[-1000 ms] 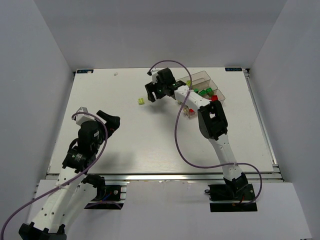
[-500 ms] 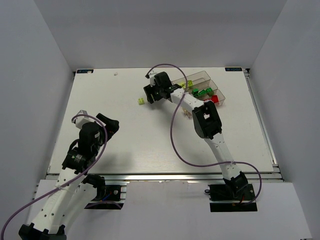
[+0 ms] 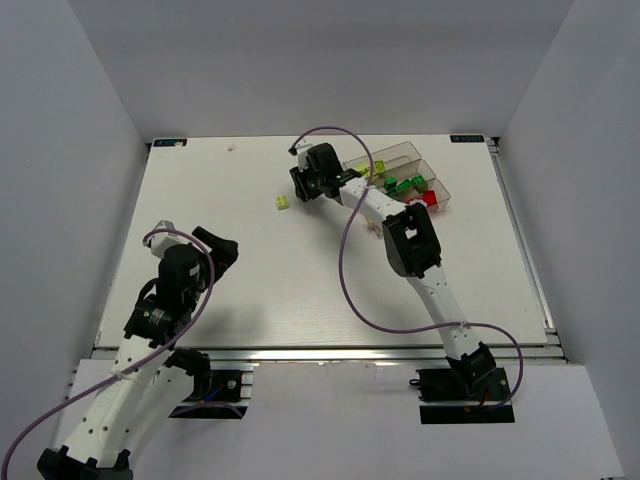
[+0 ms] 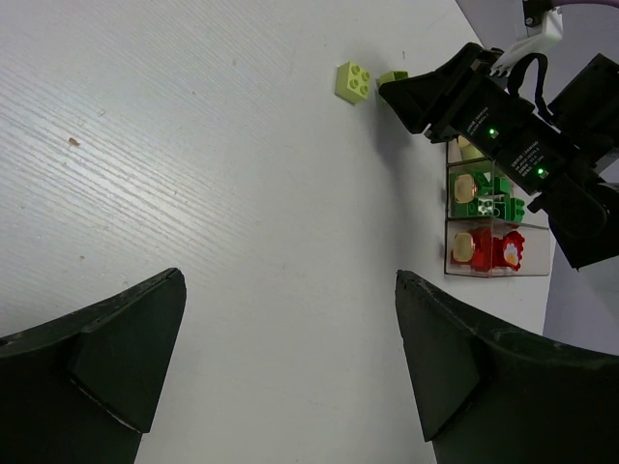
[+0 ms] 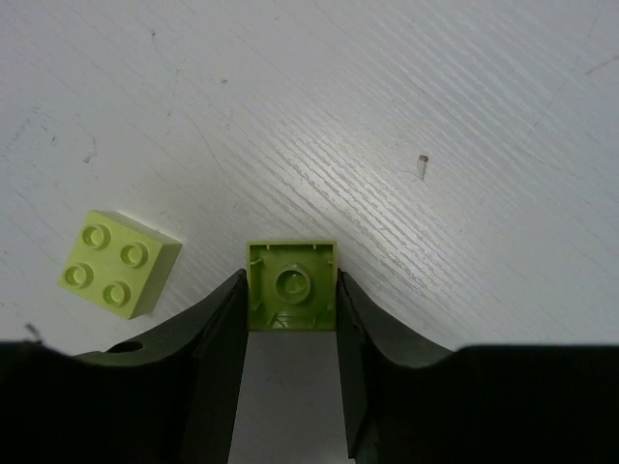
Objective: Sort the legos into containers by color
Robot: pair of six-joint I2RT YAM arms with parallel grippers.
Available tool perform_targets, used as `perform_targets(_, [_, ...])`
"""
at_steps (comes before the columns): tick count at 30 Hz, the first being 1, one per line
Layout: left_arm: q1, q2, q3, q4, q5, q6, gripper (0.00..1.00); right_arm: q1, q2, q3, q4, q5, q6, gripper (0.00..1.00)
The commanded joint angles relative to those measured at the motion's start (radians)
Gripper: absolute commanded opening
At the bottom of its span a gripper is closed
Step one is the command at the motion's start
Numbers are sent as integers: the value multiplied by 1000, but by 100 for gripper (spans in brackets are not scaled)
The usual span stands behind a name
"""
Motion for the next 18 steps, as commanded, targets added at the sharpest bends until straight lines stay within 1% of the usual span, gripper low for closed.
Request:
perform_targets(1, [1, -2, 5, -8, -8, -6, 98, 7, -7, 37, 38, -20, -15, 28])
perform_targets(3, [1, -2, -1, -2, -1, -6, 98, 6, -26, 31, 38, -36, -34, 21])
perform_targets(4, [1, -2, -4, 7, 0, -6, 98, 6, -55, 23, 42, -56, -40, 13])
perform_targets(5, [1, 0, -7, 12, 3, -6, 98, 4, -76, 8, 52, -66, -46, 9])
perform_targets(7, [1, 3, -14, 26, 9, -6, 98, -2, -173, -87, 110, -120, -68, 2])
perform_targets(8, [1, 6, -18, 30, 11, -4, 98, -6, -211, -135, 142, -145, -72, 0])
perform_targets(9, [1, 8, -25, 37, 12, -4, 98, -10, -290, -231, 198, -169, -80, 0])
perform_targets(10, [1, 11, -28, 50, 18, -4, 98, -20, -329, -268, 203, -236, -92, 0])
perform_targets(12, [1, 14, -40, 63, 23, -3, 98, -33, -413, -343, 239, -295, -109, 0])
perform_targets(13, [1, 17, -44, 73, 29, -3, 98, -46, -435, -354, 219, -354, -115, 0])
perform_targets(14, [1, 18, -47, 80, 32, -3, 98, -54, -452, -361, 214, -379, -120, 0])
perform_targets(15, [1, 21, -53, 90, 38, 0, 98, -71, -487, -385, 178, -393, -111, 0])
perform_targets(18, [1, 27, -59, 110, 46, 3, 98, -98, -547, -433, 174, -380, -97, 0])
